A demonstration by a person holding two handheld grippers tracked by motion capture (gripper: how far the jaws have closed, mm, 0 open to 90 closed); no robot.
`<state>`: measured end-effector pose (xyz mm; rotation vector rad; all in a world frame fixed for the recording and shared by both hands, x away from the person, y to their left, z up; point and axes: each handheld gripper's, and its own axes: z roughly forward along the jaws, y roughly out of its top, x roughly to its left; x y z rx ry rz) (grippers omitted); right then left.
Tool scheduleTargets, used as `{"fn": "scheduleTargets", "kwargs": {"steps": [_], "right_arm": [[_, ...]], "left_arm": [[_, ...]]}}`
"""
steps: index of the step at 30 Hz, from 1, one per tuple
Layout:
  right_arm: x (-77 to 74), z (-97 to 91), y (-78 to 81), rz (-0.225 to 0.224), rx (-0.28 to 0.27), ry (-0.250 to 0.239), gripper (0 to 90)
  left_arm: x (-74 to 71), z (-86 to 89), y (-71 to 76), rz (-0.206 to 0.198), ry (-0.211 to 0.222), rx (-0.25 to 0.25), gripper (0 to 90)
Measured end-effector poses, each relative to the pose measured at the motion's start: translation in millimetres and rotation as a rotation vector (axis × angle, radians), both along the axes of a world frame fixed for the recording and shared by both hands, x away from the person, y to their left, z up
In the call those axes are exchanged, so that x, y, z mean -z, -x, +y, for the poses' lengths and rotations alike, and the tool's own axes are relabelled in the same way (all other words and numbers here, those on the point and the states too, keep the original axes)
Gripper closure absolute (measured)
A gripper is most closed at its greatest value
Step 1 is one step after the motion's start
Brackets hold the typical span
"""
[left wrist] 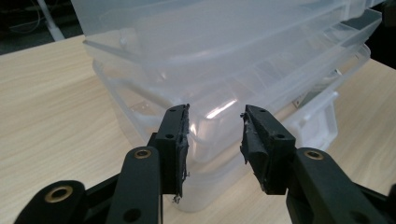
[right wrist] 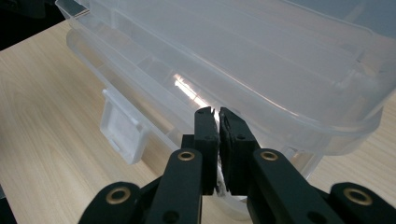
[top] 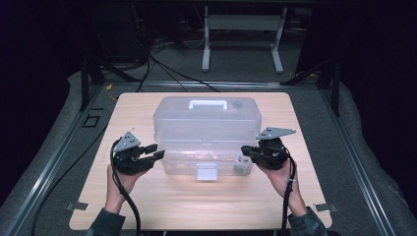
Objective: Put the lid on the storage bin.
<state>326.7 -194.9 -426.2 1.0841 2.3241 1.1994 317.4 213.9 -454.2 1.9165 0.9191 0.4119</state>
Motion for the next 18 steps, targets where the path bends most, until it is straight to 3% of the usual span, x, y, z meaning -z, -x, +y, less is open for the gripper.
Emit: {"fn": "scheduleTargets", "kwargs": {"steps": [3, 8, 15, 16, 18], "right_arm": [[0.3, -0.5, 0.3, 0.008, -0.005, 0.005, 86.1], [3.3, -2.3, 1.3, 0.022, -0.006, 0.000, 86.0], [8.8, -0.8, 1.8, 0.037, -0.018, 0.016, 86.1], [9.5, -0.6, 1.9, 0.041, -0.019, 0.017, 86.1], [11.5, -0.7, 1.9, 0.047, -0.021, 0.012, 86.1]], "left_arm": [[6.6, 2.9, 4.7, 0.008, 0.001, 0.008, 49.4], [26.9, 15.2, 11.7, 0.047, 0.001, -0.036, 35.3], [41.7, 11.6, 6.3, 0.072, 0.009, -0.024, 25.3], [47.9, 9.7, 3.0, 0.092, 0.011, -0.008, 24.3], [52.3, 6.4, 1.0, 0.103, -0.008, -0.004, 24.0]]}}
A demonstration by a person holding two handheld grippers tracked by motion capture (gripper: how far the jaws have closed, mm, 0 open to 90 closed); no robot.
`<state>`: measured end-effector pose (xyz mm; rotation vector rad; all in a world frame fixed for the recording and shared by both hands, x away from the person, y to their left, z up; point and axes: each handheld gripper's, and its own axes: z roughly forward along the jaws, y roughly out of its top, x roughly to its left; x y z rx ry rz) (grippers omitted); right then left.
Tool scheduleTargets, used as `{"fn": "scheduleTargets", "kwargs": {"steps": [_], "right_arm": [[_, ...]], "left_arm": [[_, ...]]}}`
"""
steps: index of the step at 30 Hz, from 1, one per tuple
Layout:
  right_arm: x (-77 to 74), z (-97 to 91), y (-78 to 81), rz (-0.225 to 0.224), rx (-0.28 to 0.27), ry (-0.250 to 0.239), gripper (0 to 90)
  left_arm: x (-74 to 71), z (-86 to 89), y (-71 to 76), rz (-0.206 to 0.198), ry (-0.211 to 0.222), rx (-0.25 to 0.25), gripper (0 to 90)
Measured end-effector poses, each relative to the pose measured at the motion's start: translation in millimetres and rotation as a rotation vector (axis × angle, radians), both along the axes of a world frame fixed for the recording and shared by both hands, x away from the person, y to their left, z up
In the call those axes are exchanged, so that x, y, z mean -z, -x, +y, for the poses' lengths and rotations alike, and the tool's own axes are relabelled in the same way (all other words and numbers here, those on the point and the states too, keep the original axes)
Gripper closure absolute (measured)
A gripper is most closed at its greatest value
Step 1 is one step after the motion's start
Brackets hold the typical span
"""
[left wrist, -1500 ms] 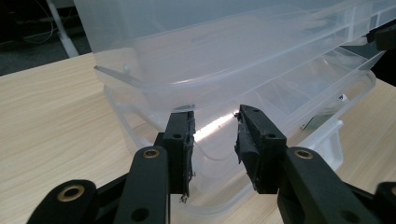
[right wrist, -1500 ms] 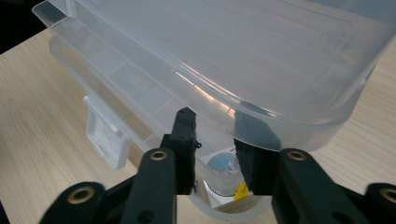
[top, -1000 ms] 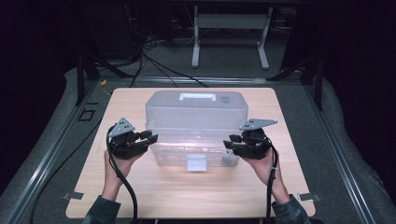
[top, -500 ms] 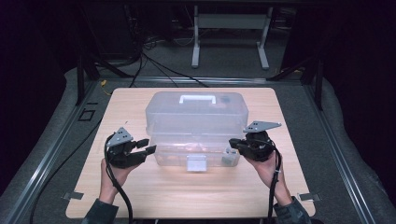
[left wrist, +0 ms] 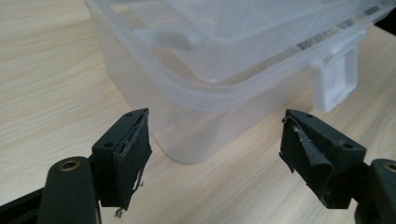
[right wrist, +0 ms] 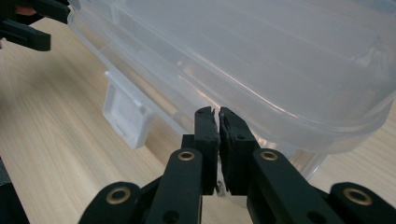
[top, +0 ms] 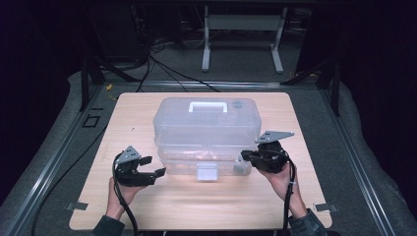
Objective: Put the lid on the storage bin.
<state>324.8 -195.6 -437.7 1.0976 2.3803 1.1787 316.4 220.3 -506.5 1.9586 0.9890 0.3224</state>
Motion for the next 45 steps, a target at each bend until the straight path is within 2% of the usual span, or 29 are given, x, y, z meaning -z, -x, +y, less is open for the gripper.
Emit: {"fn": "scheduleTargets", "kwargs": {"steps": [9, 11, 15, 17, 20, 25, 26, 27, 33, 35, 36, 37, 38, 39, 43, 45], "right_arm": [[11.6, 1.1, 1.1, 0.046, -0.020, 0.020, 87.1], [12.4, 1.5, 1.6, 0.049, -0.019, 0.025, 87.2], [21.5, 5.1, 3.6, 0.096, -0.035, 0.048, 87.4], [24.0, 5.4, 3.7, 0.095, -0.041, 0.051, 87.4], [30.9, 5.7, 5.4, 0.120, -0.052, 0.085, 86.7], [39.4, -0.8, 9.1, 0.131, -0.041, 0.105, 85.8], [43.1, -8.3, 11.0, 0.130, -0.022, 0.109, 84.7], [43.1, -8.3, 11.0, 0.130, -0.022, 0.109, 84.7], [62.1, -43.5, 12.5, 0.122, 0.095, 0.146, 78.2], [65.6, -48.3, 11.2, 0.124, 0.109, 0.148, 75.2], [69.0, -56.2, 9.5, 0.119, 0.174, 0.188, 68.5], [71.7, -59.7, 7.5, 0.115, 0.175, 0.163, 65.1], [73.1, -62.5, 5.9, 0.106, 0.184, 0.152, 57.9], [74.0, -64.6, 4.5, 0.105, 0.200, 0.150, 55.9], [84.1, -69.4, -0.7, 0.097, 0.236, 0.186, 48.9], [90.1, -71.2, -3.6, 0.098, 0.252, 0.200, 41.7]], "left_arm": [[8.9, -10.6, -2.5, 0.009, -0.044, 0.024, 24.7], [9.1, -10.5, -2.4, 0.009, -0.045, 0.019, 24.7], [8.9, -5.9, -2.4, 0.011, -0.044, 0.002, 24.5], [9.1, -5.2, -2.2, 0.012, -0.046, -0.004, 24.4], [10.5, -2.4, -2.5, 0.009, -0.080, -0.018, 24.3], [13.0, 1.8, -2.1, 0.025, -0.097, -0.037, 23.4], [13.4, 4.2, -0.7, 0.031, -0.105, -0.051, 23.0], [13.4, 4.2, -0.7, 0.031, -0.105, -0.051, 22.8], [18.1, 10.3, -3.2, 0.050, -0.150, -0.089, 20.1], [19.0, 10.6, -4.2, 0.051, -0.158, -0.091, 18.3], [20.0, 10.7, -5.7, 0.056, -0.167, -0.090, 17.6], [20.5, 10.5, -6.3, 0.057, -0.168, -0.089, 17.1], [21.2, 10.4, -7.2, 0.059, -0.173, -0.088, 16.5], [21.9, 10.8, -8.1, 0.063, -0.183, -0.090, 16.2], [27.0, 13.1, -12.5, 0.080, -0.190, -0.102, 15.4], [29.4, 16.0, -15.3, 0.089, -0.189, -0.107, 15.2]]}}
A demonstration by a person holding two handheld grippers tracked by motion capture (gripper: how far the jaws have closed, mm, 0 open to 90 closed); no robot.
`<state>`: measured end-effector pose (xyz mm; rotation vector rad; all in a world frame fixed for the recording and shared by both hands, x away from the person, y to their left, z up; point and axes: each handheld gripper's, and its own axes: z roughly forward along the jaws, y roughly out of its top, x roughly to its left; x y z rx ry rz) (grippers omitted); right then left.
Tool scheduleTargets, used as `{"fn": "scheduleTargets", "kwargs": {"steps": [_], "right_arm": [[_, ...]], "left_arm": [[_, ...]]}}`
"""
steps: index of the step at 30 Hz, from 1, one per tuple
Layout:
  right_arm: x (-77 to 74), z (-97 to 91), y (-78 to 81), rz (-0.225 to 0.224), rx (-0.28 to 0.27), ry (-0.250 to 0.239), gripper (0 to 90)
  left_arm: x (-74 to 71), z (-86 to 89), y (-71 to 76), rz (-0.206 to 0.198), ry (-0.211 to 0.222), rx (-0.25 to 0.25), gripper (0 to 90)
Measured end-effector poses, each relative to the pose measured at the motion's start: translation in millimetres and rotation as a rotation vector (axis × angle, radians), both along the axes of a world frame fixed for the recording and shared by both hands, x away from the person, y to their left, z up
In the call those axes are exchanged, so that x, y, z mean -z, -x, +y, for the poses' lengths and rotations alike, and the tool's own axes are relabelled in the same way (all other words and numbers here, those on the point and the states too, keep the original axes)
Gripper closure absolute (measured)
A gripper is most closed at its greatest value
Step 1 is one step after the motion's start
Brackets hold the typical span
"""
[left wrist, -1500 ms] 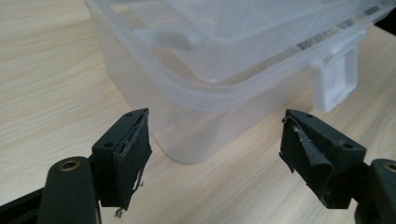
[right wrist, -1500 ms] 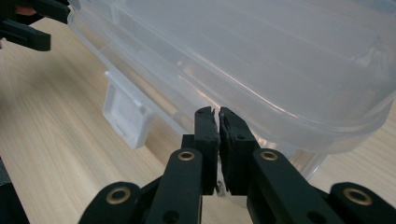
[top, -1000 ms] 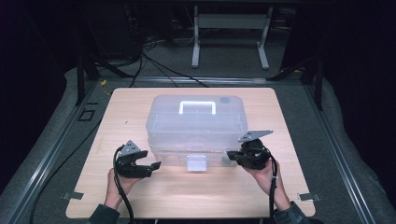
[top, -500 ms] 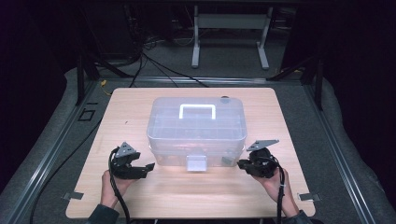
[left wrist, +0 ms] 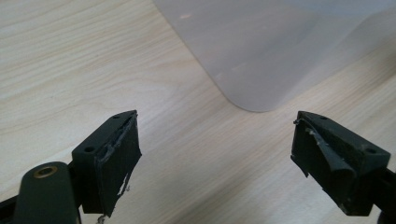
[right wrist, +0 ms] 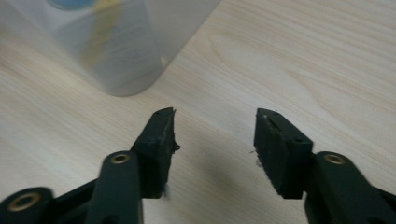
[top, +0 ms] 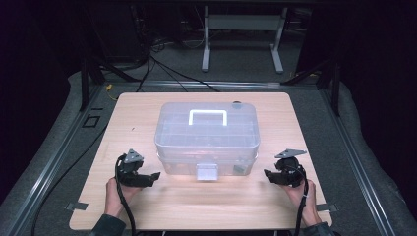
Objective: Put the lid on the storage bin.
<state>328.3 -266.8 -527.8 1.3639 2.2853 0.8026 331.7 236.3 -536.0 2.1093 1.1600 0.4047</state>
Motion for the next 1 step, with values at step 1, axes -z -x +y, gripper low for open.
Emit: {"fn": "scheduleTargets", "kwargs": {"steps": [1], "right_arm": [[3.0, -1.7, -2.0, -0.001, -0.002, 0.000, 41.7]], "left_arm": [[0.0, 0.0, 0.0, 0.000, 0.000, 0.000, 14.6]]}}
